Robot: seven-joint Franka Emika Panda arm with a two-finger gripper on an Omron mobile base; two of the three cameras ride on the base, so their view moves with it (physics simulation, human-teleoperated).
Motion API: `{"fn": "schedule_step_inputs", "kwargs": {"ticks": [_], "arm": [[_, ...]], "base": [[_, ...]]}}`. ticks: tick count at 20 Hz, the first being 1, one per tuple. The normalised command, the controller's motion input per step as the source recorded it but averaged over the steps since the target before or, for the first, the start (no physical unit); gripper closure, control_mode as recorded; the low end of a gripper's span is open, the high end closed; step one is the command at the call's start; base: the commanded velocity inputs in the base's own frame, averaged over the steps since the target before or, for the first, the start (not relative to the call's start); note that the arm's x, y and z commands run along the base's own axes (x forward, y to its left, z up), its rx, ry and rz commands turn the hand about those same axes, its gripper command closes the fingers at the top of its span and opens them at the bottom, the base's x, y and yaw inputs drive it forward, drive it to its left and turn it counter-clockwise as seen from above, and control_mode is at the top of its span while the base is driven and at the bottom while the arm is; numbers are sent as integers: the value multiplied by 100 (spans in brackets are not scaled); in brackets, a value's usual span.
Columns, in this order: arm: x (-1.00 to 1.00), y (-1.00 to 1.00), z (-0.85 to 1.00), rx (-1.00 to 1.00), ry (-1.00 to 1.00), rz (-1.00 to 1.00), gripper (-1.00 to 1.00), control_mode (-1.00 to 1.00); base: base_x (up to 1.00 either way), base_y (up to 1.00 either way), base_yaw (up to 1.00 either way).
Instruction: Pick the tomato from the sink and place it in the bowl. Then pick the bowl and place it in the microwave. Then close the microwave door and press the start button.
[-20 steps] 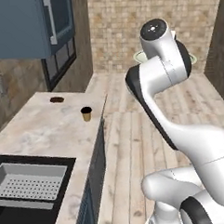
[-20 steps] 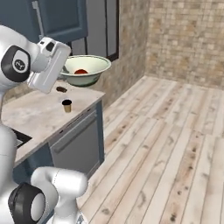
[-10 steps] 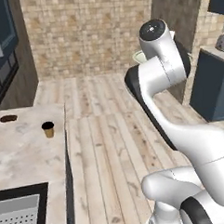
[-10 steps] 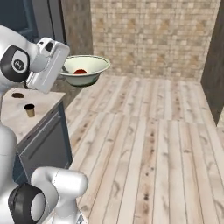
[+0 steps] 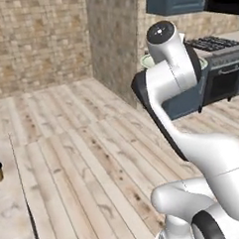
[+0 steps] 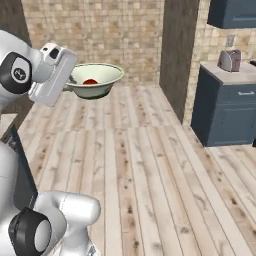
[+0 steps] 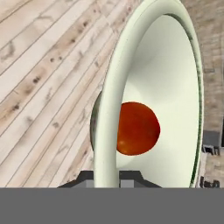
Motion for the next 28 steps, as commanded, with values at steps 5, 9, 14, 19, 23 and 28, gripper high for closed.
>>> {"fn": "schedule_step_inputs", "kwargs": {"ticks": [5,9,14,19,23,28], "arm": [[0,0,0,0,0,0,100,100],[0,0,0,0,0,0,100,100],[0,0,0,0,0,0,100,100],[0,0,0,0,0,0,100,100],[0,0,0,0,0,0,100,100],[0,0,0,0,0,0,100,100]], "base": [[0,-37,-67],[0,-58,-66],[4,-46,-72],[7,-35,-68],[22,-37,-70],[75,-12,-51]]}}
